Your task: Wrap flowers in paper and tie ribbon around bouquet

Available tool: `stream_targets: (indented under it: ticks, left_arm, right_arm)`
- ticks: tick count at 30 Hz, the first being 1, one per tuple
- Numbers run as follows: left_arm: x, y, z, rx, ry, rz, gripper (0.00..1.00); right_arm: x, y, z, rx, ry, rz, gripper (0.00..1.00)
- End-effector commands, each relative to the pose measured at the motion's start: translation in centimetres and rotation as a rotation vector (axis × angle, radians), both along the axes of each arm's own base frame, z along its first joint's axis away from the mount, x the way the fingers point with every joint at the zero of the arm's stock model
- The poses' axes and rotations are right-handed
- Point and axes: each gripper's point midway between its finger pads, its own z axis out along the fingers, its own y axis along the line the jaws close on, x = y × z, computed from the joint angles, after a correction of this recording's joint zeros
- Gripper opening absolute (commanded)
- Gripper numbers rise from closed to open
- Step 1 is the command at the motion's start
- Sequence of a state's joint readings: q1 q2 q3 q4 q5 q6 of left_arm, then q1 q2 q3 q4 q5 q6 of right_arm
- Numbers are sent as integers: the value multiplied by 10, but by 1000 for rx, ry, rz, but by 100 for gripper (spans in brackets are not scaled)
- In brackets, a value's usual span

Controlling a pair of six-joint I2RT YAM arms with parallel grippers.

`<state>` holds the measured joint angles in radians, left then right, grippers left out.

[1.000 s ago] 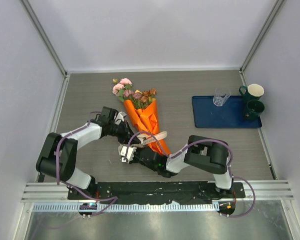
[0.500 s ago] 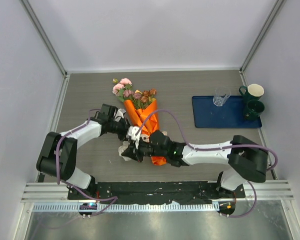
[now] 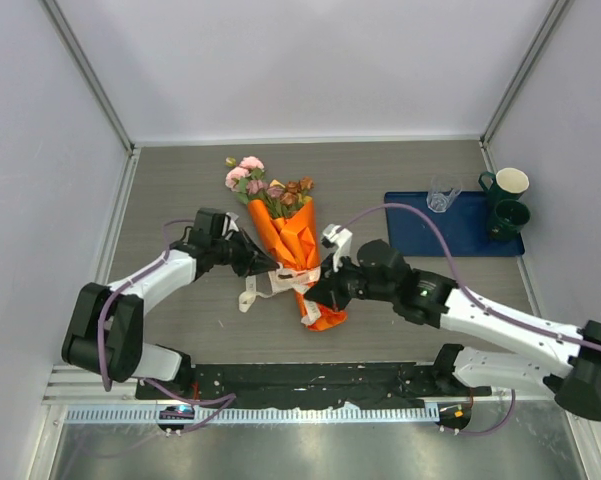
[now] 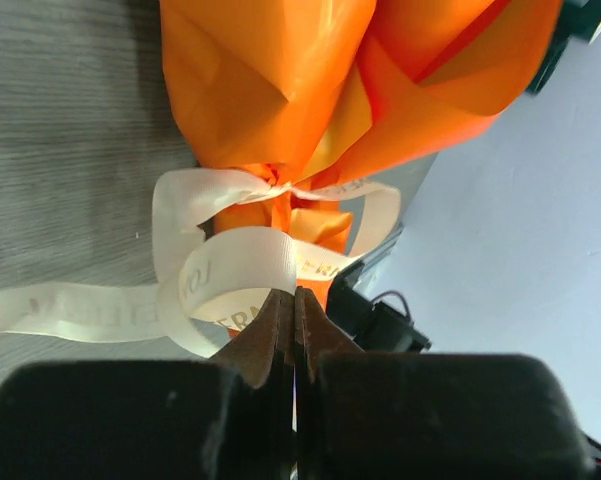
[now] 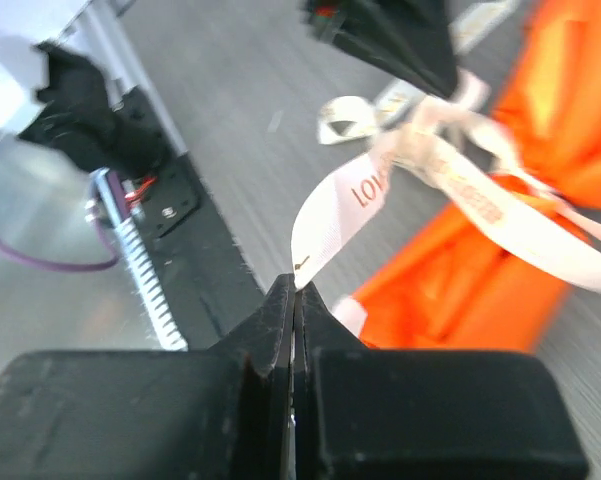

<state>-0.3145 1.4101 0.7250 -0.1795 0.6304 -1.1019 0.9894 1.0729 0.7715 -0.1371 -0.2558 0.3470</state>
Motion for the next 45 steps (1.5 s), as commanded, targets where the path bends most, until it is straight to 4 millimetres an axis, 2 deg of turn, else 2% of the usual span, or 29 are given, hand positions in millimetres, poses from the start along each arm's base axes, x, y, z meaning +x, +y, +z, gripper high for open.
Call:
stream_targets:
  ticks: [1, 5, 8, 11, 13, 16, 21, 24, 27, 28, 31, 34, 37, 40, 45]
  left_arm:
    - [26, 8, 17, 13, -94, 134, 0]
    - [36, 19, 23, 60, -128, 220, 0]
    - [44, 29, 31, 79, -156, 288, 0]
    - [53, 34, 43, 81, -202, 333, 0]
    - [59, 37, 53, 84, -236, 358, 0]
    - [63, 41, 57, 95, -247, 371, 0]
    - [69, 51, 63, 100, -268, 429, 0]
    - [74, 52, 79, 88, -318, 430, 0]
    - [74, 45, 76, 92, -294, 375, 0]
    - [73, 44, 73, 91, -284, 368, 0]
    - [71, 44, 68, 85, -276, 373, 0]
    - [68, 45, 59, 96, -251, 374, 0]
    - [67, 44, 56, 89, -242, 368, 0]
    - [69, 44, 56, 92, -245, 365, 0]
    - [69, 43, 54, 95, -239, 360, 0]
  right_arm:
    - [37, -65, -15, -190, -22, -327, 0]
    - [51, -86, -4, -236, -68, -432, 0]
    - [62, -101, -8, -309, -84, -490, 0]
    - [63, -97, -3, -302, -78, -460, 0]
    - [64, -90, 7, -264, -88, -435, 0]
    - [65, -84, 15, -243, -98, -418, 0]
    - [68, -88, 12, -246, -86, -429, 0]
    - [68, -98, 2, -267, -63, -468, 0]
    - [74, -117, -14, -305, -27, -563, 0]
    - [84, -132, -22, -336, -16, -655, 0]
    - [94, -163, -38, -430, 1, -808, 0]
    - [97, -184, -57, -497, 96, -943, 0]
    - [90, -191, -77, -518, 190, -996, 0]
    - [87, -207, -93, -515, 249, -1100, 0]
    - [84, -245, -117, -538, 315, -1276, 0]
